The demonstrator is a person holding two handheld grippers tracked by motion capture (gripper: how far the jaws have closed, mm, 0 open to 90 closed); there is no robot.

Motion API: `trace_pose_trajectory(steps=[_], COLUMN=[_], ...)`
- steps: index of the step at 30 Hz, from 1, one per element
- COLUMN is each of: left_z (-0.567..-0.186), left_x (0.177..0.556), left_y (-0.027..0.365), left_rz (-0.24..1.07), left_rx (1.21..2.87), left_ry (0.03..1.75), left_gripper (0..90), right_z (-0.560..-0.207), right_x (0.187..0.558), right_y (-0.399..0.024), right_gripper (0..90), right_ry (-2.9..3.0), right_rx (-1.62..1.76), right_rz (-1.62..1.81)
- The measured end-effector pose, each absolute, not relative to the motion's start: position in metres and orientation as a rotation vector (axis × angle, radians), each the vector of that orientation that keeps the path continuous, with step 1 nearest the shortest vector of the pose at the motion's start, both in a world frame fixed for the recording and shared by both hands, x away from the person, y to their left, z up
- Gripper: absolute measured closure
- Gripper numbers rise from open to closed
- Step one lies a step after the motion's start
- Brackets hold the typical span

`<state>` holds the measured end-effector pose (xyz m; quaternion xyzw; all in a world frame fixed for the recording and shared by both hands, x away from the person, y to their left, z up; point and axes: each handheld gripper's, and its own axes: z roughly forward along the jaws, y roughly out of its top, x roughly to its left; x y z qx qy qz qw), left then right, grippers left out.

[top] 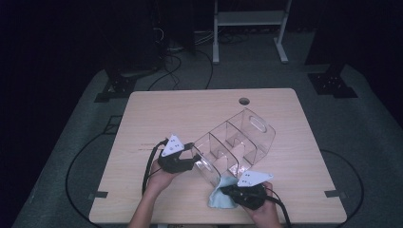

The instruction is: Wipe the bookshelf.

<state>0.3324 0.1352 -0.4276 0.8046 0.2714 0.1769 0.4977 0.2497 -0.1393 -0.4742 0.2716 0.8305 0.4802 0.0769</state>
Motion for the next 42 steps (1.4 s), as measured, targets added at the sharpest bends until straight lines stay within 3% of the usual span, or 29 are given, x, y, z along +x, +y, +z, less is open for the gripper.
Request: trace_pose_trajectory(steps=[8, 16, 22, 26, 34, 42], left_z=[-0.427, -0.427, -0.425, -0.424, -0.422, -0.417], left_x=[0.333, 0.334, 0.334, 0.333, 0.327, 0.321], left_y=[0.138, 0.142, 0.142, 0.144, 0.149, 0.154], left_rz=[0.429, 0.426, 0.447, 0.453, 0.458, 0.473], left_rx=[1.958, 1.945, 1.958, 1.961, 1.953, 1.964], left_ry=[0.652, 0.671, 0.663, 0.677, 0.672, 0.669], left_gripper=[45.9, 46.0, 45.0, 38.6, 34.8, 32.5], right_z=[-0.48, -0.46, -0.449, -0.442, -0.43, -0.448], right_x=[0.253, 0.248, 0.253, 0.255, 0.246, 0.246], right_y=[-0.139, -0.156, -0.199, -0.236, -0.307, -0.343], right_gripper=[86.0, 85.9, 85.8, 85.7, 85.6, 81.5], right_ry=[2.52, 2.465, 2.373, 2.284, 2.139, 2.123], right_rx=[0.829, 0.825, 0.943, 1.023, 1.185, 1.33], right_rz=[1.411, 1.448, 1.463, 1.44, 1.373, 1.24])
